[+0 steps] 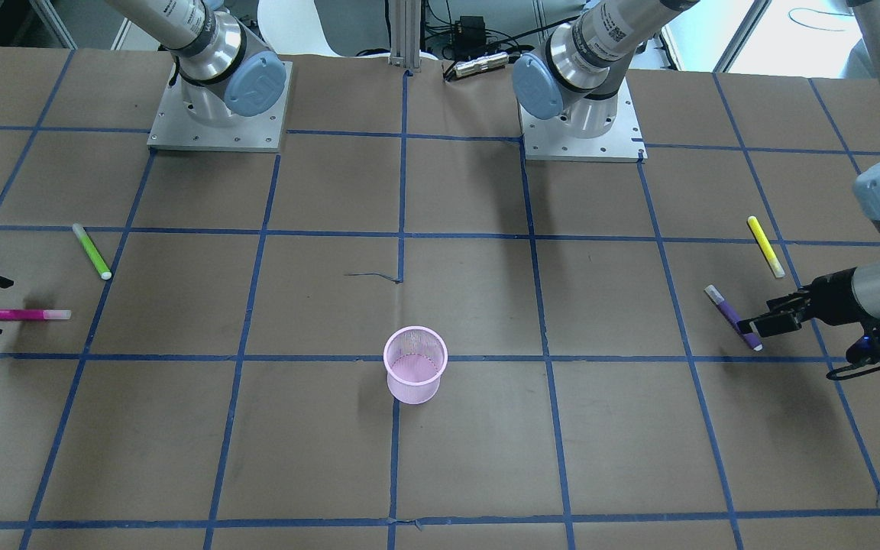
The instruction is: Insert purple and pink pens into pink cup
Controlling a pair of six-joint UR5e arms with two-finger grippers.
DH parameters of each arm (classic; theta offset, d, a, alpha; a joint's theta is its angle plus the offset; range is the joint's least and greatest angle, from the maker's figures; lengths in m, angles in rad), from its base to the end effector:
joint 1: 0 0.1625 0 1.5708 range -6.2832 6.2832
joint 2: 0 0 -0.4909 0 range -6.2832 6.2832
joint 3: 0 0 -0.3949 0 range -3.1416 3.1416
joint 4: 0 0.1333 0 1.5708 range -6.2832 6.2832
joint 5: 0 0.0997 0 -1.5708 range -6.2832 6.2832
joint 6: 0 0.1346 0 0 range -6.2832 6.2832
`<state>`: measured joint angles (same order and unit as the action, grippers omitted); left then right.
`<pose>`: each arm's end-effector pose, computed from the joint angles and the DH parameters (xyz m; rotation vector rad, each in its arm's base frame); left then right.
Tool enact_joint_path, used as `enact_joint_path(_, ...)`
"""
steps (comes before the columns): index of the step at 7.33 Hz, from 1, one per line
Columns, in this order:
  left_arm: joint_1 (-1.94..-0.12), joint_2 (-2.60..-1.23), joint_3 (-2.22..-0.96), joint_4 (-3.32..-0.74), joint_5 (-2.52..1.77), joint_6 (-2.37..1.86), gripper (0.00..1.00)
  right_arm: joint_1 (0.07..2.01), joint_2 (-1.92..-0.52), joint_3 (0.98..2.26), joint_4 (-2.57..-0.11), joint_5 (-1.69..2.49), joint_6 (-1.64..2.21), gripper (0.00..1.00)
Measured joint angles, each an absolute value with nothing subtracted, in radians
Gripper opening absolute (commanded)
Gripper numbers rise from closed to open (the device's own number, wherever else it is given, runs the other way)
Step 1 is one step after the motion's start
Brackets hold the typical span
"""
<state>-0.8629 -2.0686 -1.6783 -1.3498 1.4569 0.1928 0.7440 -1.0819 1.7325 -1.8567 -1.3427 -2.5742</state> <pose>0.2782 -0.5535 0.2078 0.7544 -2.7403 -0.4273 -0.3241 -0.5208 0.1987 -2.0975 1.8330 -0.3827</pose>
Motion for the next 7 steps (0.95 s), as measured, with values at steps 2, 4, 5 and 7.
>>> enact_joint_path(2, -0.864, -2.084, -1.678, -1.328, 1.458, 0.139, 0.94, 0.744, -1.074, 1.735, -1.862, -1.343, -2.588, 0.8)
enact_joint_path(4, -0.864, -2.092, -1.678, -1.325, 1.456, 0.091, 0.65, 0.744, -1.069, 1.735, -1.868, -1.34, -2.606, 0.7)
enact_joint_path(5, -0.864, -2.093, -1.678, -1.324, 1.457, 0.085, 0.65, 0.744, -1.066, 1.736, -1.877, -1.339, -2.616, 0.68)
enact_joint_path(7, -0.864, -2.097, -1.678, -1.324, 1.472, 0.084, 0.66, 0.744, -1.063, 1.736, -1.896, -1.338, -2.629, 0.59)
